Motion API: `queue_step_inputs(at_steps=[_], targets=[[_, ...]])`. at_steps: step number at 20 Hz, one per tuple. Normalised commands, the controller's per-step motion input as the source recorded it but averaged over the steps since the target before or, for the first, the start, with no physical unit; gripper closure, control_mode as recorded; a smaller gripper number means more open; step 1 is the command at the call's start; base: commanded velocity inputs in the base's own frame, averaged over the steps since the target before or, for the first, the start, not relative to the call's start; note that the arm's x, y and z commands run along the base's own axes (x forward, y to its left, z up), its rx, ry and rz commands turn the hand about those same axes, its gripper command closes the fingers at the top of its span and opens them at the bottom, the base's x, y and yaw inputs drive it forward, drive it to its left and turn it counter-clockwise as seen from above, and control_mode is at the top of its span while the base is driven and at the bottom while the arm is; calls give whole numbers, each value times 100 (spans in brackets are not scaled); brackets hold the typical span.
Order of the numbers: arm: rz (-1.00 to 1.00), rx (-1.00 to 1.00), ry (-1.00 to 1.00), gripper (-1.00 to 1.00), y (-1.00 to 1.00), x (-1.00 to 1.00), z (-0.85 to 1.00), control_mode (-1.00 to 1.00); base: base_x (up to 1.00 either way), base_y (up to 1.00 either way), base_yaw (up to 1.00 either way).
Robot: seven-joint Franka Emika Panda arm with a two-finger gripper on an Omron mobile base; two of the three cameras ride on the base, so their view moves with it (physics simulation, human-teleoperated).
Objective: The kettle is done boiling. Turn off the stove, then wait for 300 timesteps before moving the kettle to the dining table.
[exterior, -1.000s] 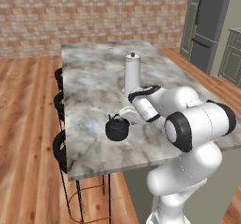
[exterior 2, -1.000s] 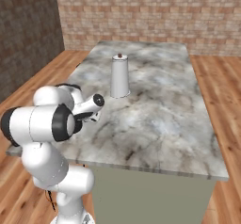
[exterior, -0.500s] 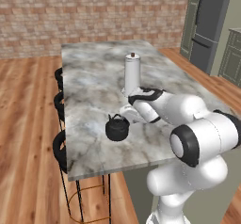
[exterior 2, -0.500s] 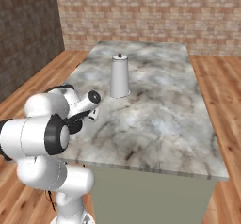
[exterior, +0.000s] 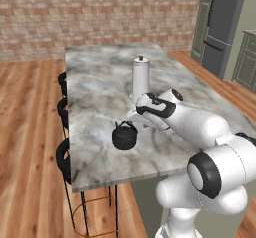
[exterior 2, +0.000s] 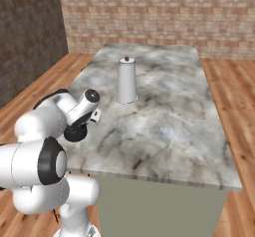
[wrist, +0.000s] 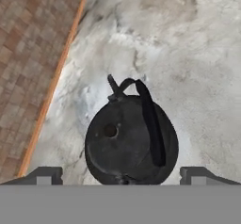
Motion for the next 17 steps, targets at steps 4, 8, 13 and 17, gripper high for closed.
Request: queue_step_inputs(at_steps=[4,8,13,17], targets=[[-4,-7,0,-100,-1,-25,29,-100,0,0,0],[-3,-6,0,-100,-5,-28,27,-100,0,0,0],[-3,-5,0,-100,-5,-31,28,-100,0,0,0],[-3,-5,0,-100,-3,-31,22,-100,0,0,0]])
